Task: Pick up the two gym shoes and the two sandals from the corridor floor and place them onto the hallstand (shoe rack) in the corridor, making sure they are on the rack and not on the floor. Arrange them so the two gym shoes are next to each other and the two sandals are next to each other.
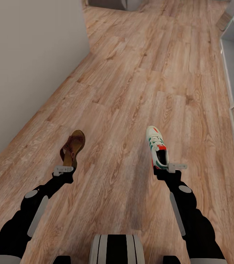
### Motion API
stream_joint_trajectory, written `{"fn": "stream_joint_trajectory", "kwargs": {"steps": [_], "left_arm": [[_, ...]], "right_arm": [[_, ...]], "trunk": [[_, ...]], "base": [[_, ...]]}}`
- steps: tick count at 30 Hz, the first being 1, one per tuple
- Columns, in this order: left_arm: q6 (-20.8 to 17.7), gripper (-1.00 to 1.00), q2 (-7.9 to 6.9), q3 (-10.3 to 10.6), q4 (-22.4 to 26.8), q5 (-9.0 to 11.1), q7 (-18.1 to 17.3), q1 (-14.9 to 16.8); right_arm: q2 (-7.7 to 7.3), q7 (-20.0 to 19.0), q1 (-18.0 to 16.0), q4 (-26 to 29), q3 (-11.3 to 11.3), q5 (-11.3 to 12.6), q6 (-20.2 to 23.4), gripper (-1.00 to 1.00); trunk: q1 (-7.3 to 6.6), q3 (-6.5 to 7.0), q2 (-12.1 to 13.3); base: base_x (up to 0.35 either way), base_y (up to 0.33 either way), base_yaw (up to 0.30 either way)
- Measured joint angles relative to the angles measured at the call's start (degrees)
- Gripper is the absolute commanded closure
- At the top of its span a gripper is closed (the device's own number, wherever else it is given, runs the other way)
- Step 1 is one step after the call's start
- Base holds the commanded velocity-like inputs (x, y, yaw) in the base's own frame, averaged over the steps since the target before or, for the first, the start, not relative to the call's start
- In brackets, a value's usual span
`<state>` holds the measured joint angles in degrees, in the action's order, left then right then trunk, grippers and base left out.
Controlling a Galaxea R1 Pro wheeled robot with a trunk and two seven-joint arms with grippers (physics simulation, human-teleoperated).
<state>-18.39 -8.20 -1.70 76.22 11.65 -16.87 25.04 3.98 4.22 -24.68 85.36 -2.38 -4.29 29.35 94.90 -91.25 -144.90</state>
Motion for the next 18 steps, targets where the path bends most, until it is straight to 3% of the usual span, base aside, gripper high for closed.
{"fn": "stream_joint_trajectory", "kwargs": {"steps": [18], "left_arm": [[-0.4, 1.00, 0.11, 0.1, 0.0, 0.1, 0.0, 0.0]], "right_arm": [[0.20, 0.0, 0.0, -0.1, 0.1, 0.0, 0.0, 1.00]], "trunk": [[-0.46, 5.39, 0.2]], "base": [[0.000, 0.000, -0.097]]}}
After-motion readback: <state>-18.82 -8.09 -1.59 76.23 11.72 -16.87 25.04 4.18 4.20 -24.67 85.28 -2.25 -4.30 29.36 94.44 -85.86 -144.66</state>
